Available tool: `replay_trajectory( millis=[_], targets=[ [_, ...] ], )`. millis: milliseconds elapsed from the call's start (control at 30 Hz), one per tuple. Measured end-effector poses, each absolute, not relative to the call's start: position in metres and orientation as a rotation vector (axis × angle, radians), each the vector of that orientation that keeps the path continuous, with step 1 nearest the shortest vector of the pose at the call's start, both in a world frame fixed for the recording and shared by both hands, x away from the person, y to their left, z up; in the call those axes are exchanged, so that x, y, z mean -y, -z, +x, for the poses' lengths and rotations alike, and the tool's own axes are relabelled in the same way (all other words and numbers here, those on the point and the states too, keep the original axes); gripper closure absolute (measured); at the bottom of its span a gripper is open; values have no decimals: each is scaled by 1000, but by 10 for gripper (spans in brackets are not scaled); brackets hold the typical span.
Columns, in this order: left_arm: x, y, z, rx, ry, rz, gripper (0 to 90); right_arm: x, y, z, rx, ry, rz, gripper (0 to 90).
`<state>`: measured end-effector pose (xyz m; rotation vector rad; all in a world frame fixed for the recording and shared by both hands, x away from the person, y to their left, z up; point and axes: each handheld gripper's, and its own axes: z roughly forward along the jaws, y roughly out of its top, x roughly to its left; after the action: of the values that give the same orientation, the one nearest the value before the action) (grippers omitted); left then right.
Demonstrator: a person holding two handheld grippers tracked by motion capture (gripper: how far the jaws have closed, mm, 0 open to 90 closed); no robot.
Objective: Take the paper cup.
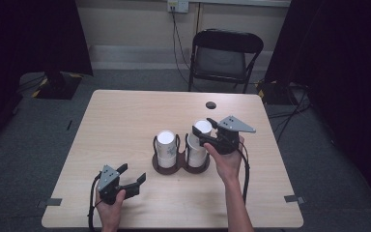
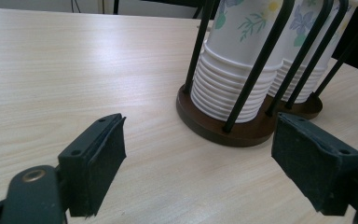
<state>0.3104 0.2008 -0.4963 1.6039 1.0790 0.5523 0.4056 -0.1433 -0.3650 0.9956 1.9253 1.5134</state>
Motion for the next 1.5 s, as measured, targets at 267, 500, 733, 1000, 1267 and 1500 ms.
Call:
replay_trajectory(
  millis=[267,500,733,1000,1267,1500],
  targets=[
    [-201,496,311,-1082,-547,1600,171,142,360,407,-1923,-1543,997,374],
    [-202,496,311,-1087,-547,1597,171,142,355,407,-1908,-1528,1010,374],
    [-202,496,312,-1108,-545,1594,186,146,353,403,-1891,-1547,1021,375],
    [-202,496,312,-1115,-552,1583,188,152,348,395,-1886,-1565,1018,375],
    [-202,496,312,-1122,-563,1580,190,162,354,388,-1881,-1577,1036,375],
    [-204,497,313,-1156,-562,1553,210,170,352,380,-1865,-1581,1051,375]
  ],
)
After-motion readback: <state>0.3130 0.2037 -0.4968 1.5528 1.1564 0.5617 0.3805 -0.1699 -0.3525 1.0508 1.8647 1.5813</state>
